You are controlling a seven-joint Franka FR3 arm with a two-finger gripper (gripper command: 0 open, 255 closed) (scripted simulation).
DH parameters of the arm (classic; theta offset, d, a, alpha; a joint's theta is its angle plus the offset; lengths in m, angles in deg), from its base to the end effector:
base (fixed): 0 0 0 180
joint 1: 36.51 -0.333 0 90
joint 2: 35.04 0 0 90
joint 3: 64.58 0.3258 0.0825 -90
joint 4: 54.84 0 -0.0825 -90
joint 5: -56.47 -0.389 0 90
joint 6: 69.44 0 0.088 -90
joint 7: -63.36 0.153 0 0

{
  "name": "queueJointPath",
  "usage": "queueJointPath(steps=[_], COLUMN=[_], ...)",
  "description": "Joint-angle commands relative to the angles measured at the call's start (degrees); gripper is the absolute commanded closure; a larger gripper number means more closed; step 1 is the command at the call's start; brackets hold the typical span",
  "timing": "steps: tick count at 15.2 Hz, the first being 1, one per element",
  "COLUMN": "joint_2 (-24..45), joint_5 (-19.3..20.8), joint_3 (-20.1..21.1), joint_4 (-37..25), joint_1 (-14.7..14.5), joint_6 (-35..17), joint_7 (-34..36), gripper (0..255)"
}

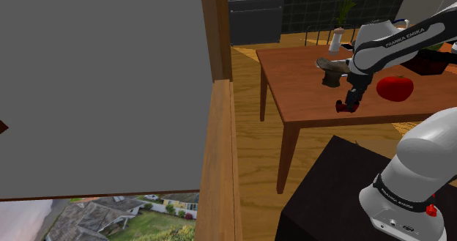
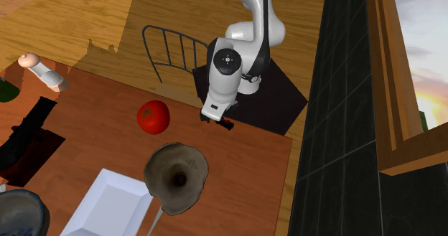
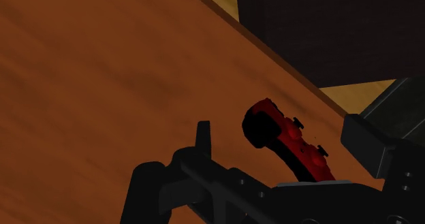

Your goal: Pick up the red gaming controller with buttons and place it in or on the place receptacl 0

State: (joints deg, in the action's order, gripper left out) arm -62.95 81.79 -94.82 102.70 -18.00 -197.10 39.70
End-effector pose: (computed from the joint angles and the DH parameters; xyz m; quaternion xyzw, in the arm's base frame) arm 0.2349 -0.2714 0.2972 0.9973 -0.0459 -0.0515 0.0254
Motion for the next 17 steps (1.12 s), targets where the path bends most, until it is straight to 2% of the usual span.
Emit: queueJointPath(steps=[1,2,11,17], joint_2=[0.0,0.0,0.0,-3.7], joint_5=[0.0,0.0,0.0,-0.9], joint_3=[0.0,0.0,0.0,1.6], joint_4=[0.0,0.0,0.0,-2.4], joint_1=[0.0,0.0,0.0,0.1], joint_6=[0.0,0.0,0.0,6.1], joint_7=[0.0,0.0,0.0,-0.4], gripper=[0,255,255,255])
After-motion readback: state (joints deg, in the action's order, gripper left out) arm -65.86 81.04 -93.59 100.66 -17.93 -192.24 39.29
